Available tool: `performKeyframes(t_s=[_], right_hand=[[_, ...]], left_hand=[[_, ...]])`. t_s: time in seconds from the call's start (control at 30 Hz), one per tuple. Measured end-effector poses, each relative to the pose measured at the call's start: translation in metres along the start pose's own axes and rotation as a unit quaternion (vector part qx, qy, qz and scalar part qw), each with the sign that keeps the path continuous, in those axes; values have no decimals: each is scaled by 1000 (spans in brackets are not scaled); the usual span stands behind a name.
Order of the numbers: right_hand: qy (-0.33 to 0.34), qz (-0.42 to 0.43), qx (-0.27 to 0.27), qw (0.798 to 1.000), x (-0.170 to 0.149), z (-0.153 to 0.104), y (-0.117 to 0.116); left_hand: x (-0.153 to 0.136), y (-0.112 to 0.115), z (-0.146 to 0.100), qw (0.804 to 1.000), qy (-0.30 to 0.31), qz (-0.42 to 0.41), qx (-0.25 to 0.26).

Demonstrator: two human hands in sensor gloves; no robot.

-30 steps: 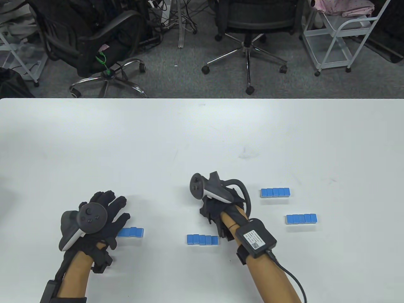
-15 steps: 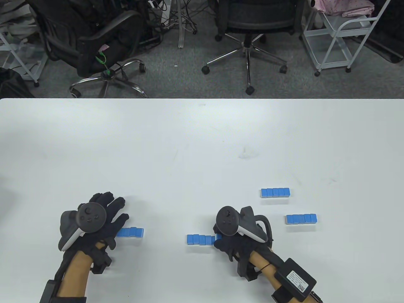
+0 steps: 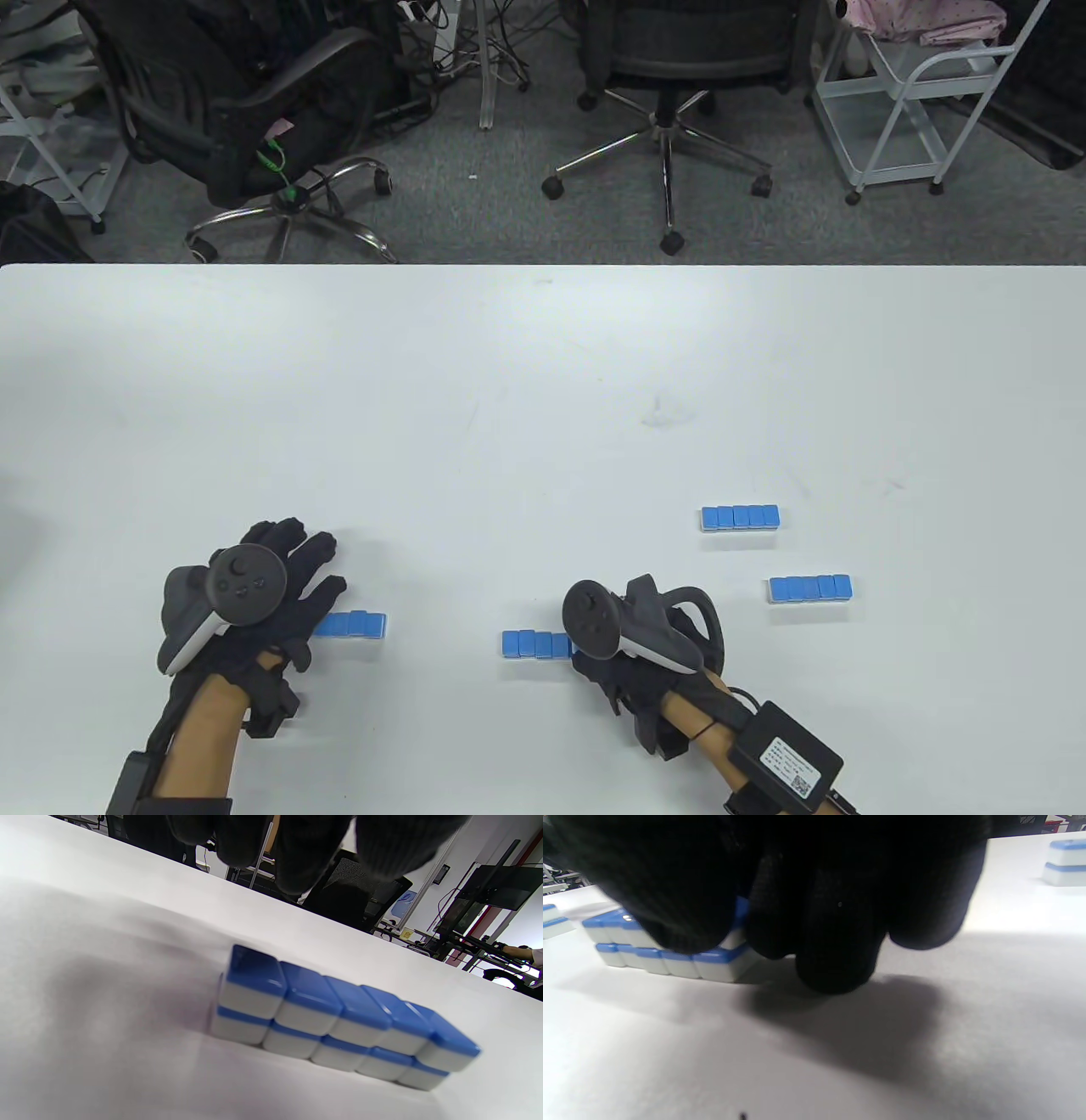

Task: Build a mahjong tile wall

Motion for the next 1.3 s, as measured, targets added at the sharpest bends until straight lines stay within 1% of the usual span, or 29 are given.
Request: performKeyframes(t_s=[0.5, 0.6, 0.63, 0.67, 0.7, 0.73, 0.8, 0.87, 0.9, 0.97, 1.0, 1.03, 1.07, 1.1, 1.17, 1.23, 1.27, 1.3], right_hand=[[4, -13, -7, 1000, 4, -3, 0], [7, -14, -1, 1000, 4, -3, 3], [7, -13, -4, 1000, 3, -4, 7], [4, -8, -19, 1000, 0, -7, 17], [-5, 0, -44, 999, -5, -10, 31], [-14, 4, -60, 998, -9, -13, 41], [-63, 28, -131, 989, -32, -23, 77], [-116, 38, -175, 977, -58, -28, 103], [-144, 31, -178, 973, -70, -27, 112], [-224, 0, -161, 961, -103, -20, 129], [-248, -10, -152, 957, -113, -16, 132], [-278, -23, -129, 952, -128, -9, 134], [-297, -40, -88, 950, -142, 0, 132], [-325, -61, -30, 943, -158, 7, 125], [-366, -55, 20, 929, -179, 16, 113], [-392, -15, 66, 918, -199, 24, 94], [-401, 19, 99, 910, -209, 29, 80], [-406, 42, 116, 905, -214, 31, 72]], left_hand=[[0, 0, -1, 1000, 2, 0, 1], [0, 0, -1, 1000, 2, -1, 2], [0, 0, -1, 1000, 2, -1, 2], [0, 0, -1, 1000, 2, -1, 3], [-1, 0, -1, 1000, 1, -1, 3], [-1, -1, -1, 1000, 1, -1, 3], [-1, 0, -1, 1000, 0, -3, 3], [0, 0, -1, 1000, 0, -3, 3], [0, 0, -1, 1000, 1, -3, 3], [1, 1, -1, 1000, 2, 0, 1], [1, 1, -1, 1000, 2, 0, 1], [0, 0, -1, 1000, 1, -1, 2], [0, -1, -1, 1000, 1, -4, 4], [0, -1, -1, 1000, 2, -4, 5], [0, -1, -1, 1000, 2, -4, 5], [0, -1, -1, 1000, 1, -3, 3], [0, -1, -1, 1000, 1, -4, 3], [0, -1, -1, 1000, 1, -4, 3]])
Point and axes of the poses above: the tracker on the back of each hand, its own x axis roughly to the thumb side, its own z axis roughly from the wrist to the fingertips, y = z × x, the point moved 4 cm from there along z, roughly from the wrist to the fingertips, and after that the axes turned 3 degrees about -y, right-handed, at the moved point
